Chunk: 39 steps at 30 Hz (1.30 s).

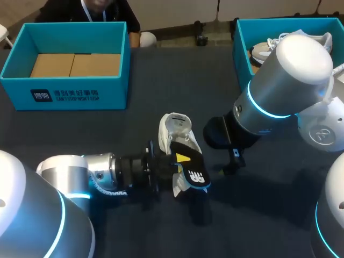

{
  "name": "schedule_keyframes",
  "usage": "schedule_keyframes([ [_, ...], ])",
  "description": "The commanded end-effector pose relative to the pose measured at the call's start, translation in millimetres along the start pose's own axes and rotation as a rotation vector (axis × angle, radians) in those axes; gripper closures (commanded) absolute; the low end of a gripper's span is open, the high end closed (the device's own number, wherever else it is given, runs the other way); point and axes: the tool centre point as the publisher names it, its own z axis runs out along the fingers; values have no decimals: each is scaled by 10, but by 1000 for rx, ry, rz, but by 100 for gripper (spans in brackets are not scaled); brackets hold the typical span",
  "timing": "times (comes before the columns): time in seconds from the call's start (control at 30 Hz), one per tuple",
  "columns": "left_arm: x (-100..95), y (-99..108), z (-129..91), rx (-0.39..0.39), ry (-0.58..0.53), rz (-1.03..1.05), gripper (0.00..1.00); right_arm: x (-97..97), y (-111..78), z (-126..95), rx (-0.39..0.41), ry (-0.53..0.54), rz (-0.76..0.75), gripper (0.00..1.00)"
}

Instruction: Take the shoe out of the shoebox, open the shoe tongue, remove and reinsert the insole, then place the shoe into the shoebox

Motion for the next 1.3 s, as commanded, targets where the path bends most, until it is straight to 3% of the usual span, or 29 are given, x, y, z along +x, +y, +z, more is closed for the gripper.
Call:
schedule_keyframes([
  [0.03, 13, 35, 15, 1, -4, 7, 100, 13, -8, 0, -2, -1, -1, 0],
  [0.07, 1, 8, 13, 0, -4, 11, 96, 13, -8, 0, -2, -1, -1, 0],
  [0.1, -11, -18, 11, 4, -8, 17, 77, 13, -8, 0, -2, -1, -1, 0],
  [0.37, -72, -159, 11, 14, -12, 31, 62, 13, -8, 0, -2, -1, -1, 0],
  [0.73, -140, -357, 33, 1, 0, 27, 61, 13, -8, 0, -2, -1, -1, 0],
  [1.17, -144, -477, -33, -177, 33, 0, 64, 13, -8, 0, -2, -1, -1, 0],
  [1.3, -145, -477, -49, -201, 42, -6, 75, 13, -8, 0, -2, -1, -1, 0],
])
